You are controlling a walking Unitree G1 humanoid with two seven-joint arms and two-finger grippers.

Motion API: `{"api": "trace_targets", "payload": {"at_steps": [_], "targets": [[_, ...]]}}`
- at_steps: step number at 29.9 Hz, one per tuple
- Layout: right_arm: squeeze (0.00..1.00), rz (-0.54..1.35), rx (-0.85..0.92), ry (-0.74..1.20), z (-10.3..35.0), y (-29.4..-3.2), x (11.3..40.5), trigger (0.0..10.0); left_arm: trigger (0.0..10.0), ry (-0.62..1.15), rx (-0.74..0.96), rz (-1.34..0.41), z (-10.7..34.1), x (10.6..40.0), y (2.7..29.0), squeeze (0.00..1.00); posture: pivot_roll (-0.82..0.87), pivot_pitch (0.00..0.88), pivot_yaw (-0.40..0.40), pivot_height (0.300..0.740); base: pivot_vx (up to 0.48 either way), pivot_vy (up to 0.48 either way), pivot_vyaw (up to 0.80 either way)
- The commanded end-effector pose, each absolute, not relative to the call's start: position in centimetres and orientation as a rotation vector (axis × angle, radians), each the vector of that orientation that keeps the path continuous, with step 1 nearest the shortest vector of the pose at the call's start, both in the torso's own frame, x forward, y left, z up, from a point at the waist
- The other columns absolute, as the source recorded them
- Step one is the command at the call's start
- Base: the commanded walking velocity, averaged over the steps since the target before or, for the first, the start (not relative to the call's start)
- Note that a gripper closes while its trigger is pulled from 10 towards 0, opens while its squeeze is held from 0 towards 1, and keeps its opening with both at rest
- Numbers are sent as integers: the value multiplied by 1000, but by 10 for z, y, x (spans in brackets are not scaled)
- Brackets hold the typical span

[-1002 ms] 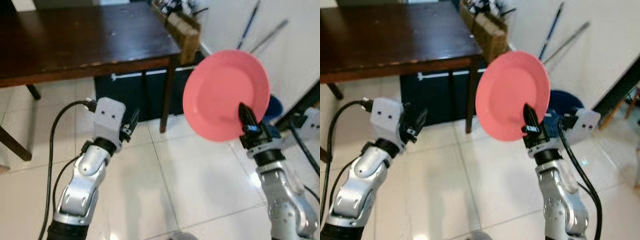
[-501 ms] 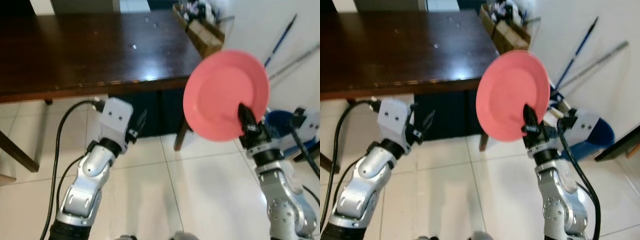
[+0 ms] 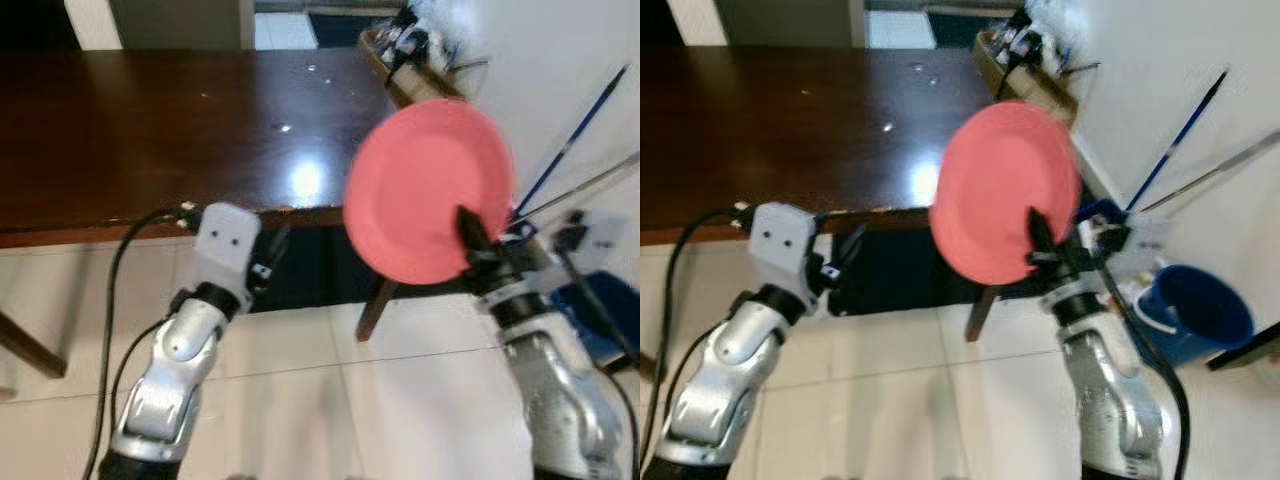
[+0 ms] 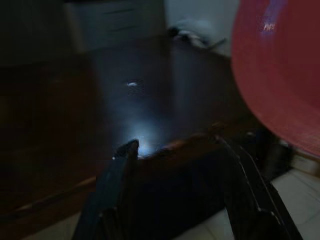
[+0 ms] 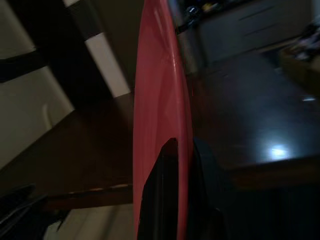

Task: Setting the table

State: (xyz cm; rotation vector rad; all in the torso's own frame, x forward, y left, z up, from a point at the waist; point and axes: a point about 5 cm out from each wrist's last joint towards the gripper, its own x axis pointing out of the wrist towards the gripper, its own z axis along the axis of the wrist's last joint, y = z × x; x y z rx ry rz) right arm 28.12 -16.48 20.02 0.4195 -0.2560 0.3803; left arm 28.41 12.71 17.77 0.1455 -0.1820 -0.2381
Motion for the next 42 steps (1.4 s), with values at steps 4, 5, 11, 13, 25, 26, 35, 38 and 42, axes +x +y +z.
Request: {"api": "trace_targets", "payload": {"at_steps": [4, 5, 11, 13, 25, 26, 35, 38, 42], "targets": [[0, 441, 414, -221, 196, -157, 288, 10000, 10000, -188, 143, -241, 178, 282, 122, 8, -122, 48, -14, 740, 439, 0, 0], [0, 453, 419, -219, 195, -154, 289, 10000, 10000, -188, 143, -240, 178, 282, 122, 8, -121, 48, -14, 740, 431, 0, 0], [0, 498, 431, -209, 194, -142, 292, 10000, 10000, -192, 144, -235, 178, 281, 121, 8, -114, 41, -13, 740, 428, 0, 0], [0, 502, 432, -209, 193, -141, 292, 10000, 10000, -196, 148, -238, 179, 282, 121, 8, -115, 38, -10, 740, 424, 0, 0], [0, 472, 431, -217, 191, -147, 294, 10000, 10000, -208, 153, -263, 180, 284, 114, 8, -129, 24, 5, 740, 423, 0, 0], [0, 469, 435, -218, 191, -148, 294, 10000, 10000, -209, 153, -266, 181, 284, 113, 8, -130, 22, 6, 740, 412, 0, 0], [0, 437, 453, -229, 190, -153, 294, 10000, 10000, -224, 158, -307, 183, 283, 104, 12, -136, 18, 15, 740, 328, -253, 0], [0, 435, 452, -230, 190, -154, 294, 10000, 10000, -224, 153, -312, 183, 283, 103, 8, -136, 18, 15, 740, 283, -372, 0], [0, 428, 449, -232, 190, -156, 294, 10000, 10000, -211, 131, -320, 183, 283, 102, 0, -145, 21, 12, 740, 69, 0, 0]]}}
